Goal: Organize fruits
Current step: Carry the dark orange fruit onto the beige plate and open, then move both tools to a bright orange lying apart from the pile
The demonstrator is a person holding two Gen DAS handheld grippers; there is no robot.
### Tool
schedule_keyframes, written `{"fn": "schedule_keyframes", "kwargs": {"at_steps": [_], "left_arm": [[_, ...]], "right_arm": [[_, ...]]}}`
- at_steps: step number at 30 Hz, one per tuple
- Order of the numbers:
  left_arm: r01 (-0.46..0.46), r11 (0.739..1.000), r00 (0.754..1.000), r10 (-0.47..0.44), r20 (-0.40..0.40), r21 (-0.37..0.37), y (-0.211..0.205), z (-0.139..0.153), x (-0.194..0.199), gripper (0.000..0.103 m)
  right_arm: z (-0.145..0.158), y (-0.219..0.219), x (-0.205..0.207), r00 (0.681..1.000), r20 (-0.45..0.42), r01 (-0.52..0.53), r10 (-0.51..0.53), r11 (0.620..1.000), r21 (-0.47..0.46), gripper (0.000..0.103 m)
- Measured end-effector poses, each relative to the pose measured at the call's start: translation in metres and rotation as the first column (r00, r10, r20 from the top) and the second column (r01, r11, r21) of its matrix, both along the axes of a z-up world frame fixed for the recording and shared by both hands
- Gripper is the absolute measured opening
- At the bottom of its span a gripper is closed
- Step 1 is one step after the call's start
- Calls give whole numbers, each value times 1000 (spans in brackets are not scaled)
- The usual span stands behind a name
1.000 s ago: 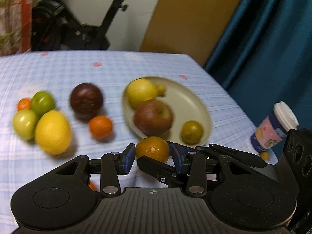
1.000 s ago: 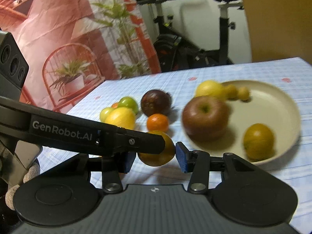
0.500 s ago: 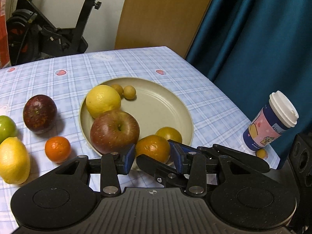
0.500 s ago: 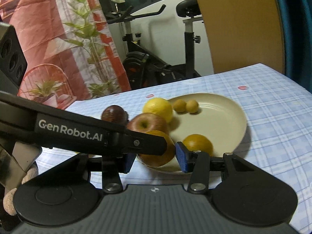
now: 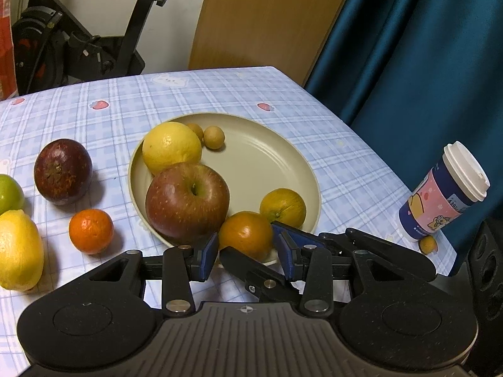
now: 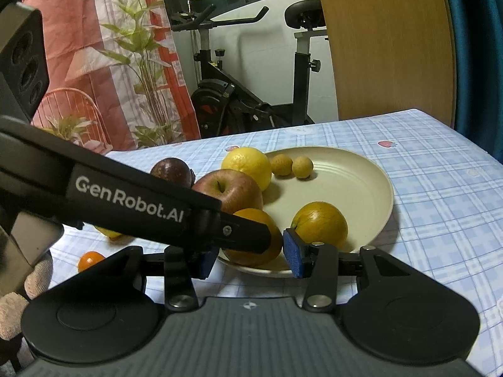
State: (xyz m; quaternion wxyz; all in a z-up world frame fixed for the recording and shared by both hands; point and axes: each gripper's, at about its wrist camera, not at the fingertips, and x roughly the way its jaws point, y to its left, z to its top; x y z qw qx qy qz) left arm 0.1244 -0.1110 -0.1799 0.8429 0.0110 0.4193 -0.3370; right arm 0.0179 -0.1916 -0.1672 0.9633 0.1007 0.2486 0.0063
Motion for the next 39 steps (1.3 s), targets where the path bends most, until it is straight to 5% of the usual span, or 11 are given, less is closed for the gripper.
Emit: {"fn": "schedule_keyframes", "kwargs": {"at_steps": [20, 39], "left_arm": [[-163, 986, 986, 164, 24, -33, 49, 26, -9, 51], [-369, 929, 929, 368, -32, -30, 134, 16, 0, 52]], "right_arm": [[10, 14, -7, 996, 74, -41, 45, 998, -56, 58], [8, 53, 0, 976, 38, -211, 215, 972, -100, 58]]}}
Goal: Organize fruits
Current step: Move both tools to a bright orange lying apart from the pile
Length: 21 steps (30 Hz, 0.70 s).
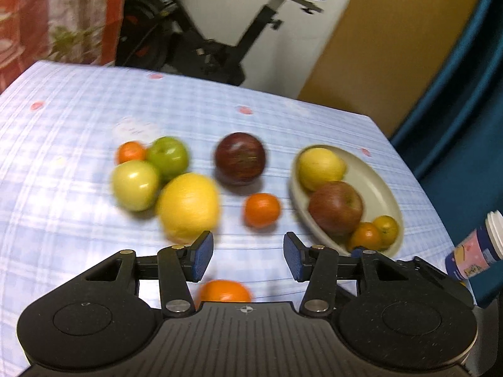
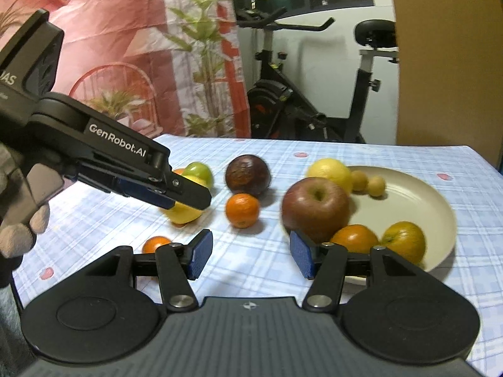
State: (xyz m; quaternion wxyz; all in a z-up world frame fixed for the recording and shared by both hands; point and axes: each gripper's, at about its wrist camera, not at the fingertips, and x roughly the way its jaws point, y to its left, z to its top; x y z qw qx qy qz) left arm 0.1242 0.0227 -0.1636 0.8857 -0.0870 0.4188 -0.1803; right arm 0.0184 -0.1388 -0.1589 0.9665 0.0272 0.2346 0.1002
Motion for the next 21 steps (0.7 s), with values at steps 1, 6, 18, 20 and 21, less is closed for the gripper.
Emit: {"fn": "schedule_keyframes", "kwargs": {"at_steps": [1, 6, 18, 20, 21], "left_arm": [[-17, 1000, 1000, 17, -6, -5, 8, -1, 0, 52], [-78, 997, 996, 78, -33, -1, 36, -7, -2, 52], [-80, 994, 995, 75, -71, -75, 50, -24, -9, 52], [-66, 995, 995, 60, -80, -81, 50, -28, -11, 52], [-59, 995, 995, 52, -85, -84, 49, -29, -14, 52]], "right_arm": [[0, 2, 1, 1000, -2, -4, 4, 1000, -4, 58], [-3, 10, 7, 999, -27, -39, 39, 999, -3, 58], [-15, 57, 29, 969, -84, -238, 232, 969, -63, 56], [-17, 63, 31, 963, -93, -262, 254, 962, -82, 55], [-18, 66, 32, 960, -97, -271, 262, 959, -87, 54]]}}
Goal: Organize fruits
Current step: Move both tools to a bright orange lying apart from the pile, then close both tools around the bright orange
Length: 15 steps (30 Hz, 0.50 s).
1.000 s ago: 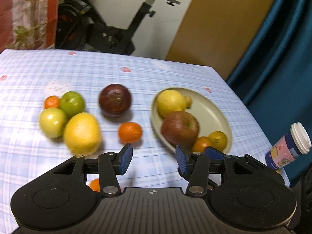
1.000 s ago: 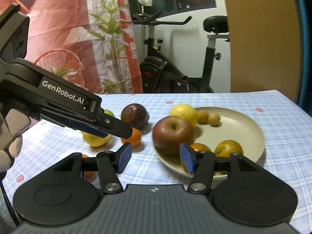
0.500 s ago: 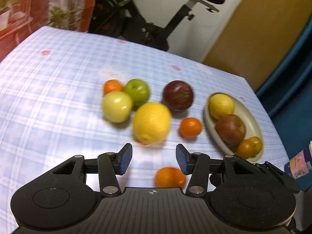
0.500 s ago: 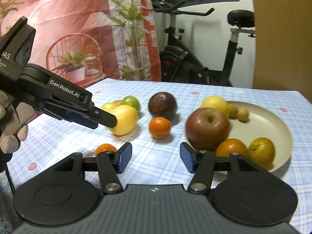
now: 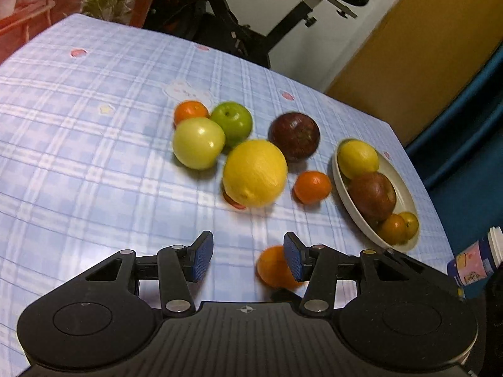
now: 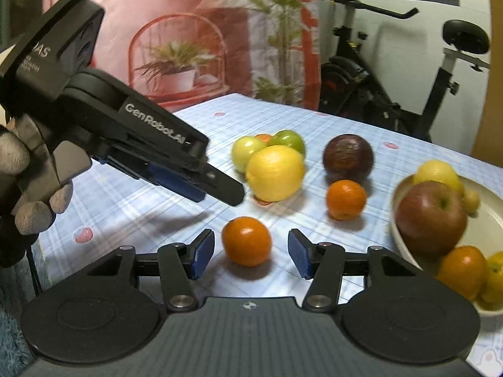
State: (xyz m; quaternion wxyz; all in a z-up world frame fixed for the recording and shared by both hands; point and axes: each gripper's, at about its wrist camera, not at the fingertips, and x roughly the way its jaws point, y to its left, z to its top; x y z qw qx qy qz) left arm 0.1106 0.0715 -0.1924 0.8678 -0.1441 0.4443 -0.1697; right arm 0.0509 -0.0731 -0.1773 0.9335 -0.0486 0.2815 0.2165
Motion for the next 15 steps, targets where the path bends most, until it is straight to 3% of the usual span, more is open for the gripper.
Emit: {"fn": "schedule_keyframes", "kwargs": {"at_steps": [15], "left_arm": [[62, 995, 998, -63, -16, -75, -16, -12, 1, 54]], "right_arm": [[-14, -5, 14, 997, -72, -1, 2, 1000, 17, 41]]}}
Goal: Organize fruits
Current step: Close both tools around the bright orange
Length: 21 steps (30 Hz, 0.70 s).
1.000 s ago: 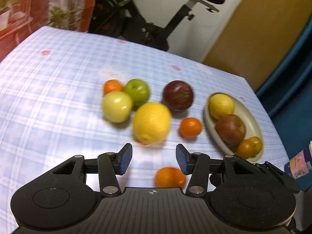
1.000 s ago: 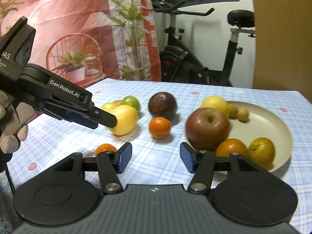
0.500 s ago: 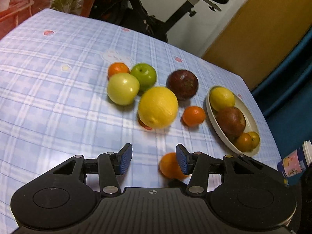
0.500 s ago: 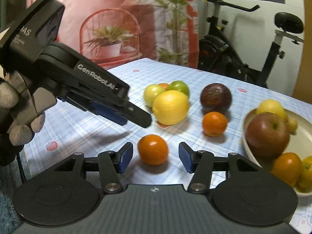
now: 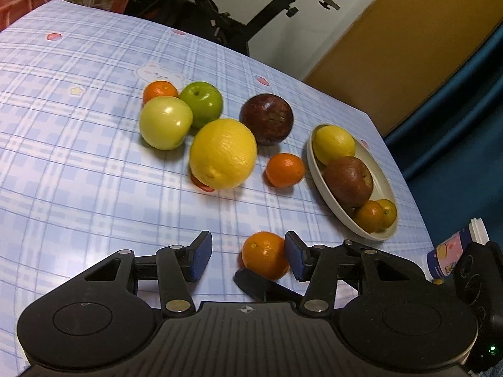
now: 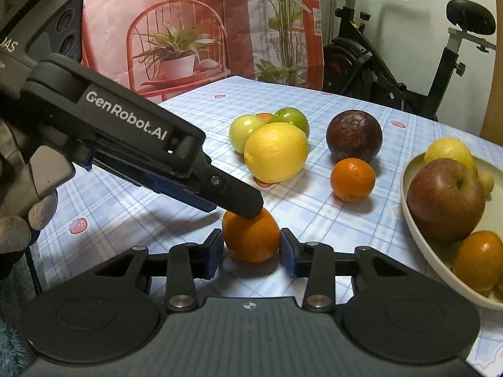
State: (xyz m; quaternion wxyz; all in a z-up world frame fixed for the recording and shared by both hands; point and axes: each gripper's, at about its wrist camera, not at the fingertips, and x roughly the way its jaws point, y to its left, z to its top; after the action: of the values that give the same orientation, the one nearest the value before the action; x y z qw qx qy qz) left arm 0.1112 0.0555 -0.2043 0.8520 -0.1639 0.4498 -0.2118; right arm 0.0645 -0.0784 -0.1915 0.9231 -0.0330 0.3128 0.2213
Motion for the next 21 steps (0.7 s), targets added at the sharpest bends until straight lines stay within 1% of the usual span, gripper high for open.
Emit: {"fn": "schedule_keyframes", "kwargs": {"at_steps": [11, 21], "left_arm": [[76, 997, 997, -76, -2, -1, -25, -9, -1, 54], [115, 992, 993, -116, 9, 47, -41, -13, -5, 51]], "right_arm": [[1, -10, -6, 1000, 1, 23, -23, 999, 26, 41], [2, -14, -11, 999, -1, 35, -35, 999, 31, 41]]}}
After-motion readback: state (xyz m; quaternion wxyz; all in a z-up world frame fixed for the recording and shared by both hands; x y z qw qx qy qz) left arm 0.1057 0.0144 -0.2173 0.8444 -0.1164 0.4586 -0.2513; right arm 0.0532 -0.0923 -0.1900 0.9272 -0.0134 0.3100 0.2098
